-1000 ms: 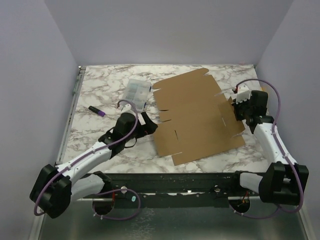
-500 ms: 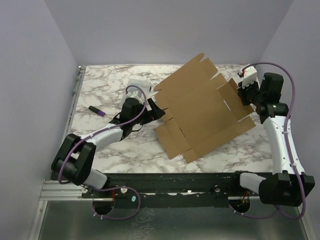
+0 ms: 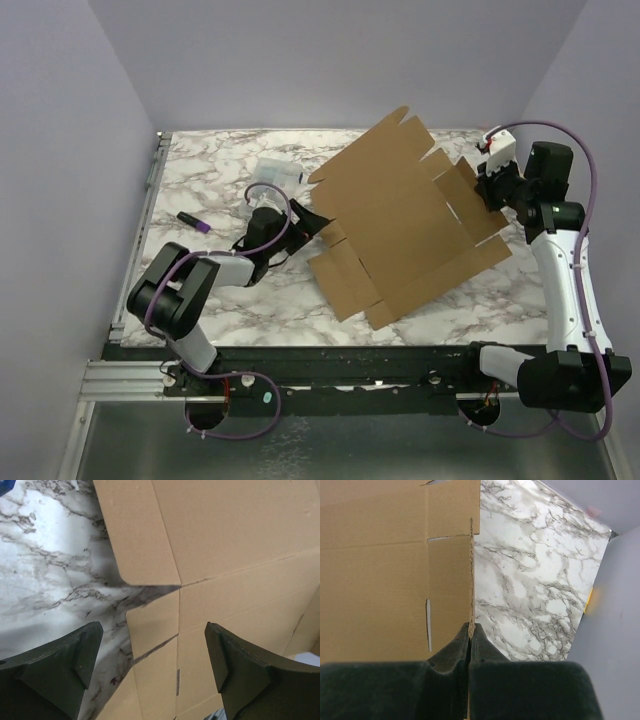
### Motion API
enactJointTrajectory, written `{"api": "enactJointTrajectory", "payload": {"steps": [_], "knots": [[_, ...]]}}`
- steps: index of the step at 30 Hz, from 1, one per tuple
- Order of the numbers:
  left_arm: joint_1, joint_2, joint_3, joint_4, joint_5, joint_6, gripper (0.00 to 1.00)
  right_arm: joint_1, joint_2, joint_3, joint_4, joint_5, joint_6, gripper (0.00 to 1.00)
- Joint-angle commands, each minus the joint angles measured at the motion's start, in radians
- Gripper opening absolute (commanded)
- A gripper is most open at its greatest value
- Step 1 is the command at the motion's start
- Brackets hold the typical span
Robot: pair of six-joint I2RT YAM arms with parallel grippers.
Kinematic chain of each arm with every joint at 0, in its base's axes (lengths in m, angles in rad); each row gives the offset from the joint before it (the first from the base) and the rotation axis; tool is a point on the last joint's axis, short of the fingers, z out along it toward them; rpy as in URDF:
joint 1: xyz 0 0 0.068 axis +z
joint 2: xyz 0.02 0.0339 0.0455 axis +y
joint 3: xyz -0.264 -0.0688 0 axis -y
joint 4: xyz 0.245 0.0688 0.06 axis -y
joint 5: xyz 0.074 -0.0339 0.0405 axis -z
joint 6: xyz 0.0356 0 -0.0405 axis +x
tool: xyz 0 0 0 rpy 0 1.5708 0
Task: Fold the paper box
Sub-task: Fold the paper box at the center of the board.
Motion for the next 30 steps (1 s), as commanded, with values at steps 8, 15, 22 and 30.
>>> {"api": "enactJointTrajectory", "payload": {"steps": [8, 15, 22, 30], "knots": [[0.004, 0.214, 0.044, 0.339, -0.091, -0.199, 0.91, -0.005, -0.002, 0.054, -0.056, -0.092, 0.029, 0.01], [0.013, 0.323, 0.099, 0.417, -0.102, -0.268, 0.78, -0.004, -0.008, 0.059, -0.067, -0.108, 0.035, 0.01], [0.031, 0.404, 0.176, 0.491, -0.081, -0.302, 0.49, -0.005, -0.013, 0.024, -0.055, -0.057, 0.045, 0.01], [0.046, 0.370, 0.194, 0.513, -0.055, -0.250, 0.17, -0.005, -0.009, -0.027, -0.018, 0.008, 0.086, 0.01]]}}
